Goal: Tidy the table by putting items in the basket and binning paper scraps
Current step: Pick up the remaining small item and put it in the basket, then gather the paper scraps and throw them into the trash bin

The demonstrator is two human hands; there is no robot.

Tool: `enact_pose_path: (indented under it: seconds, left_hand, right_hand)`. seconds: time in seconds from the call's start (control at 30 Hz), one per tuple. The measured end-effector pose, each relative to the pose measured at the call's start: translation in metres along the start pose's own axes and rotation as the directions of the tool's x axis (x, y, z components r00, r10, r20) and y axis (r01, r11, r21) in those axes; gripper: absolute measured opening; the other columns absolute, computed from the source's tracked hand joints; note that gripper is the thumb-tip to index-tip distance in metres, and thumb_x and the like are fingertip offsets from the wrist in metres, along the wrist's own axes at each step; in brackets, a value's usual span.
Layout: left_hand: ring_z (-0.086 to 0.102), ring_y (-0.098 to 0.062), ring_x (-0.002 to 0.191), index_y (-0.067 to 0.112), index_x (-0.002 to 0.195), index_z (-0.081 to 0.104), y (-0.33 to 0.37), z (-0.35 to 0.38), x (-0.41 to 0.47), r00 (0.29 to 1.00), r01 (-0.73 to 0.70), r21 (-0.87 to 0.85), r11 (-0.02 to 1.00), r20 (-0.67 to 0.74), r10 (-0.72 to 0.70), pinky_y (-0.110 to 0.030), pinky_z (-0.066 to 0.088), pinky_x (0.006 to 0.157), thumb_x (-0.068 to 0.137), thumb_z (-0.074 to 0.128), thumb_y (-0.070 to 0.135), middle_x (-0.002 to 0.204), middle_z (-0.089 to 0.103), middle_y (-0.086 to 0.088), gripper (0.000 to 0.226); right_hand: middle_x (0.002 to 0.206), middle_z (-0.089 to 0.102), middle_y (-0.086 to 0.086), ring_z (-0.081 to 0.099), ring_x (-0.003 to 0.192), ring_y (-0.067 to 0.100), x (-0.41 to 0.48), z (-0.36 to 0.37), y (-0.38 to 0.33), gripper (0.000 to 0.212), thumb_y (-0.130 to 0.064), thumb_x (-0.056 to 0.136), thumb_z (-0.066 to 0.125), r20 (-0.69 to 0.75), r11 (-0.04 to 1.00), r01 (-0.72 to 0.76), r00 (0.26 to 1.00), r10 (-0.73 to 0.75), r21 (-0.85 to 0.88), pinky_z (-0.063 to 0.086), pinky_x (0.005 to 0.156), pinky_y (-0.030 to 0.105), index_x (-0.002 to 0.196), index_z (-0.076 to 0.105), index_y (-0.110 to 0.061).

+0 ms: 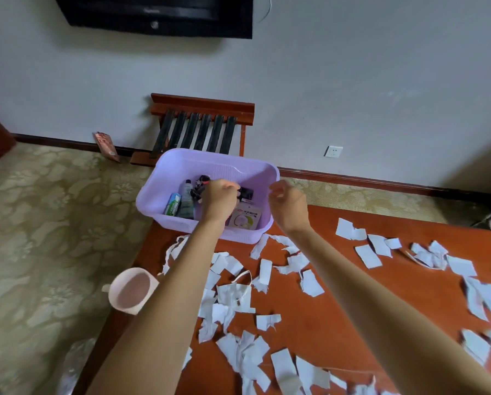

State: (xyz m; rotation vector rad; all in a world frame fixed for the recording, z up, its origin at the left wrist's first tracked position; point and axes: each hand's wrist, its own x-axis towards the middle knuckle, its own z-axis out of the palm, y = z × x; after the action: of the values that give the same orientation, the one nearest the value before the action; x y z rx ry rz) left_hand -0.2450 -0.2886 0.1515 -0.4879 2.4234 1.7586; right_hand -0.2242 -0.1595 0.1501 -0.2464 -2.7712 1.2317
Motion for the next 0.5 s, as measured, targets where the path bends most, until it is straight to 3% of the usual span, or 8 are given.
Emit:
enact_pose_path:
  seconds: [0.07, 0.13, 0.17, 0.27, 0.37, 0.47, 0.5]
  left_hand:
    - [0.057, -0.025, 0.075, 0.014, 0.074, 0.06, 0.002, 0.004, -0.023, 1.0, 0.004, -0.01, 1.0, 0.008, -0.004, -0.031, 0.05, 0.069, 0.087, 0.046, 0.001, 0.078, 0.059, -0.013, 0.023]
    - [0.066, -0.033, 0.088, 0.011, 0.084, 0.067, 0.001, 0.008, -0.045, 1.0, 0.015, -0.049, 0.999, 0.011, -0.015, -0.043, 0.057, 0.082, 0.089, 0.045, 0.0, 0.093, 0.068, -0.017, 0.025]
    - [0.066, -0.034, 0.092, 0.01, 0.08, 0.067, 0.0, 0.014, -0.058, 1.0, 0.014, -0.059, 0.998, 0.008, -0.013, -0.047, 0.055, 0.088, 0.088, 0.046, -0.001, 0.097, 0.069, -0.019, 0.025]
    - [0.062, -0.028, 0.081, 0.01, 0.069, 0.064, -0.005, 0.038, -0.102, 0.999, 0.038, -0.057, 0.998, 0.034, -0.036, -0.039, 0.053, 0.086, 0.087, 0.045, -0.002, 0.089, 0.066, -0.019, 0.028]
    - [0.063, -0.027, 0.073, -0.003, 0.097, 0.068, -0.016, 0.064, -0.138, 0.995, 0.09, -0.051, 0.995, 0.053, -0.087, -0.035, 0.053, 0.076, 0.088, 0.047, 0.002, 0.082, 0.066, -0.013, 0.023]
    - [0.066, -0.028, 0.084, 0.0, 0.102, 0.067, -0.031, 0.089, -0.18, 0.986, 0.144, -0.007, 0.99, 0.082, -0.143, -0.034, 0.054, 0.08, 0.09, 0.044, 0.004, 0.092, 0.067, -0.012, 0.026]
    - [0.067, -0.028, 0.088, 0.0, 0.103, 0.066, -0.036, 0.098, -0.193, 0.983, 0.16, 0.0, 0.987, 0.089, -0.159, -0.035, 0.054, 0.084, 0.091, 0.043, 0.005, 0.094, 0.067, -0.012, 0.026]
  right_hand:
    - [0.106, 0.069, 0.017, 0.066, 0.094, 0.031, -0.018, -0.015, 0.007, 0.026, -0.001, 0.09, 0.045, -0.026, 0.999, 0.002, 1.0, -0.001, 0.034, 0.056, 0.081, 0.037, 0.108, 0.064, 0.002]
    - [0.102, 0.071, 0.015, 0.068, 0.091, 0.028, -0.036, -0.028, 0.015, 0.025, -0.002, 0.089, 0.046, -0.039, 0.996, -0.003, 0.999, 0.006, 0.084, 0.056, 0.078, 0.035, 0.106, 0.065, 0.001]
    - [0.099, 0.071, 0.015, 0.068, 0.089, 0.028, -0.047, -0.038, 0.02, 0.024, -0.001, 0.088, 0.047, -0.044, 0.994, -0.017, 0.999, 0.022, 0.11, 0.057, 0.077, 0.036, 0.104, 0.065, 0.0]
    - [0.1, 0.071, 0.013, 0.068, 0.09, 0.025, -0.083, -0.065, 0.045, 0.024, -0.003, 0.089, 0.047, -0.034, 0.987, -0.048, 0.998, 0.054, 0.155, 0.057, 0.081, 0.036, 0.104, 0.066, -0.002]
    - [0.102, 0.07, 0.012, 0.067, 0.091, 0.024, -0.114, -0.088, 0.072, 0.023, -0.002, 0.09, 0.047, 0.013, 0.986, -0.082, 0.997, 0.081, 0.145, 0.055, 0.077, 0.029, 0.104, 0.066, -0.002]
    - [0.097, 0.071, 0.013, 0.067, 0.083, 0.024, -0.144, -0.108, 0.104, 0.023, -0.004, 0.091, 0.047, 0.071, 0.992, -0.092, 0.994, 0.085, 0.09, 0.055, 0.066, 0.028, 0.103, 0.066, -0.001]
    - [0.097, 0.071, 0.014, 0.068, 0.084, 0.025, -0.154, -0.114, 0.114, 0.022, -0.005, 0.092, 0.047, 0.094, 0.991, -0.102, 0.991, 0.094, 0.084, 0.057, 0.068, 0.031, 0.102, 0.066, -0.001]
